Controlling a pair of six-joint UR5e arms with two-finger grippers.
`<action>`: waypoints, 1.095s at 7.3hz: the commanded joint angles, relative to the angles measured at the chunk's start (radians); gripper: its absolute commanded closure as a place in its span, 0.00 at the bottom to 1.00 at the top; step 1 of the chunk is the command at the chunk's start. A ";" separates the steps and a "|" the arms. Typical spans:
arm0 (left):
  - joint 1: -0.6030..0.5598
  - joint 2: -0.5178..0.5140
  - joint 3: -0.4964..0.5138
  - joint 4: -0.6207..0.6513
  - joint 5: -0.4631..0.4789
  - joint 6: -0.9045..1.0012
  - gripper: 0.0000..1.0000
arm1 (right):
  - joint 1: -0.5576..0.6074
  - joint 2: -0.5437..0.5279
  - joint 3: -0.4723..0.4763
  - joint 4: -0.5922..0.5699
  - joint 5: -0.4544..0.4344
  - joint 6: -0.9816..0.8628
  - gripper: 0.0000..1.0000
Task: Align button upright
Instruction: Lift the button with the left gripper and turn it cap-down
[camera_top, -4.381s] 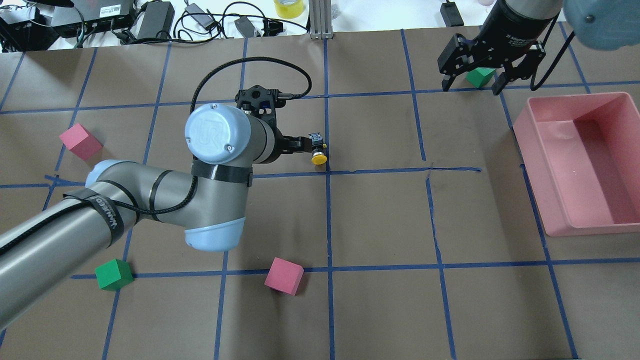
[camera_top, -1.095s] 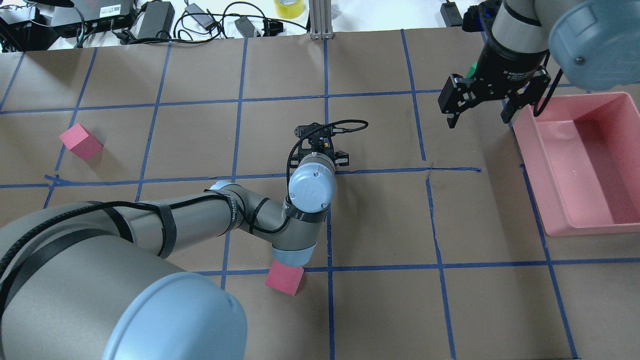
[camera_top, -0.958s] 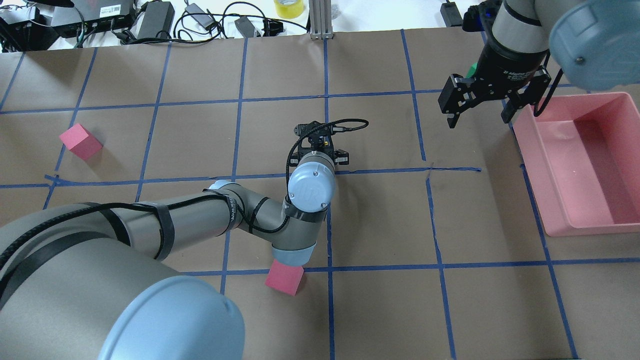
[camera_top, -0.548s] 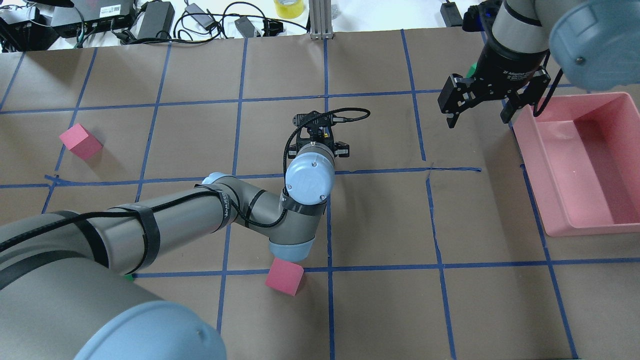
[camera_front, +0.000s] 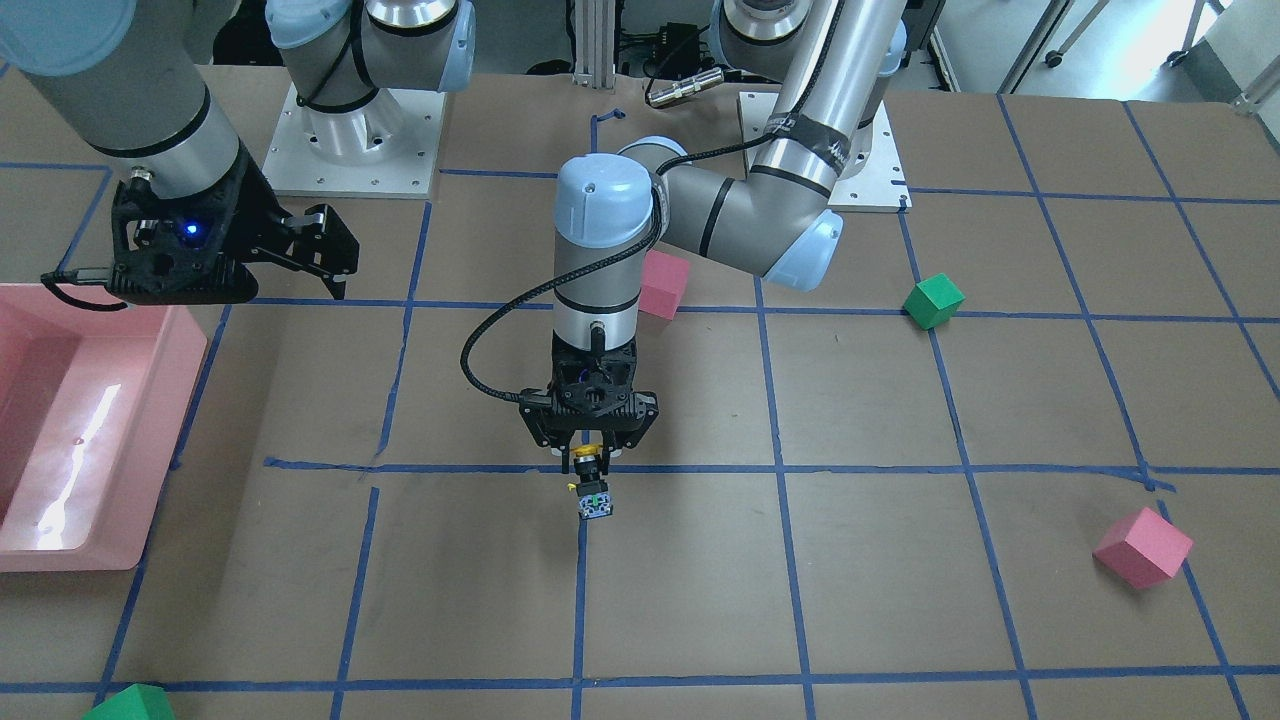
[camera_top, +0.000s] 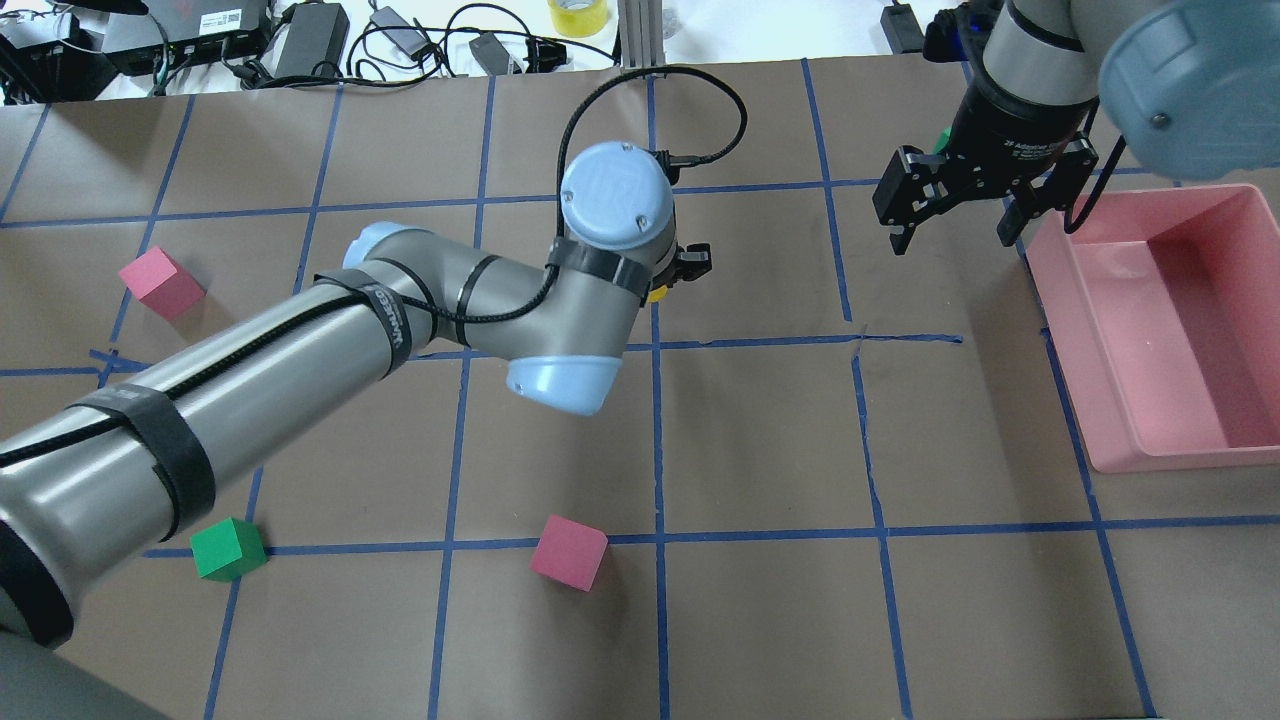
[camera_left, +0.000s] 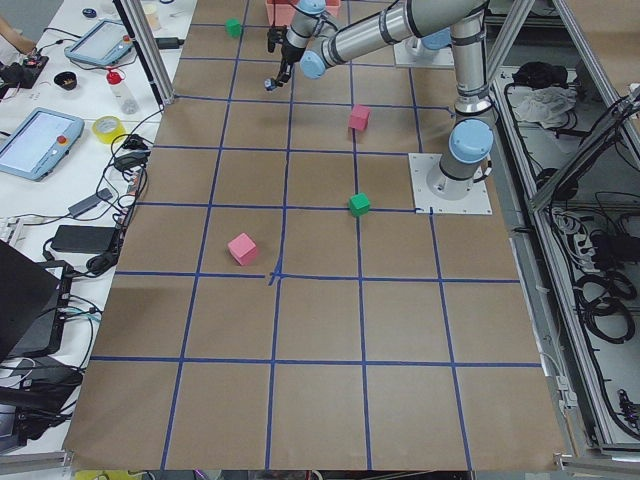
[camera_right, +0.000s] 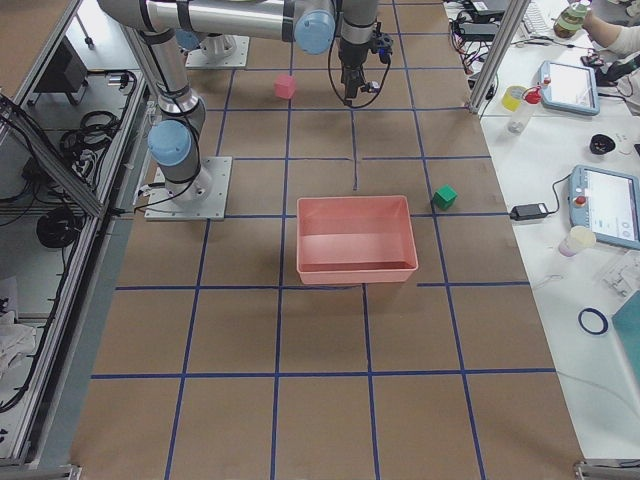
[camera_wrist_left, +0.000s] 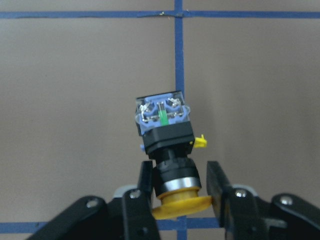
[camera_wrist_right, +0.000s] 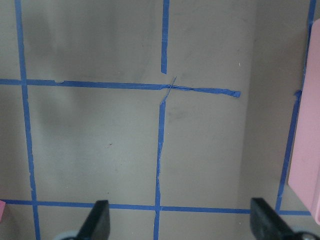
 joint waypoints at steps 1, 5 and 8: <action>0.095 -0.023 0.108 -0.289 -0.238 -0.028 0.84 | 0.000 0.001 0.000 -0.001 -0.013 -0.002 0.00; 0.129 -0.106 0.263 -0.610 -0.414 -0.302 0.92 | 0.000 0.003 0.000 -0.002 -0.005 0.002 0.00; 0.223 -0.184 0.297 -0.644 -0.568 -0.246 0.98 | 0.000 0.003 0.002 -0.002 -0.010 0.004 0.00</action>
